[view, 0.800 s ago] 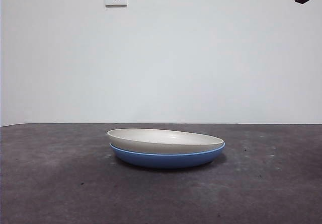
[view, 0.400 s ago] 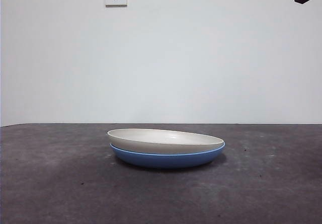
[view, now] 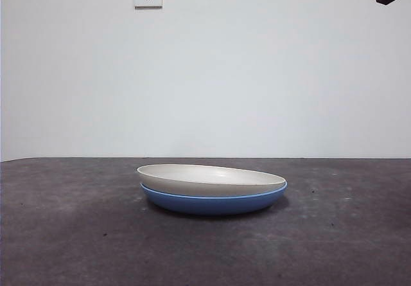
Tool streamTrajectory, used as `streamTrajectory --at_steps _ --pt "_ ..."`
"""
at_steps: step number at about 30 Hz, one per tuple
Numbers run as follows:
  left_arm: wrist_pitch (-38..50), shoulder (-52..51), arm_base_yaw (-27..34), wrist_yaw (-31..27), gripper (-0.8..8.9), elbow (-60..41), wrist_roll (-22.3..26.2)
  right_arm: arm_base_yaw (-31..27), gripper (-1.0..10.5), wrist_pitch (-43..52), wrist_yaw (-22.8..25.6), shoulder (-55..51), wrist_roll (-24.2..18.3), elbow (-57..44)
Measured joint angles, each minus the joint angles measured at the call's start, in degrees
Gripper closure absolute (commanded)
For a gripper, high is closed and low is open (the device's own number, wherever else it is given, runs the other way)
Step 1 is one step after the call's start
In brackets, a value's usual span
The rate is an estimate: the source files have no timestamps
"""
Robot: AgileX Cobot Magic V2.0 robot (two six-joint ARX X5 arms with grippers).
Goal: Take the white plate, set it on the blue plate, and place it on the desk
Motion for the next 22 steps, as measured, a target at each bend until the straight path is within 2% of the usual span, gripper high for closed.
streamTrajectory --at_steps 4,8,14,22 --pt "0.00 0.00 0.00 0.00 8.05 0.00 0.00 -0.09 9.4 0.00 0.33 -0.13 -0.35 0.00" --pt "0.00 0.00 0.00 0.00 8.05 0.00 -0.02 -2.56 9.4 2.49 4.24 -2.10 -4.28 -0.04" --pt "0.00 0.00 0.00 0.00 8.05 0.00 -0.02 -12.11 9.4 22.40 4.57 -13.16 -7.02 -6.25" --pt "0.00 0.00 0.00 0.00 8.05 0.00 -0.02 -26.80 9.4 45.05 4.79 -30.12 -7.65 -25.86"
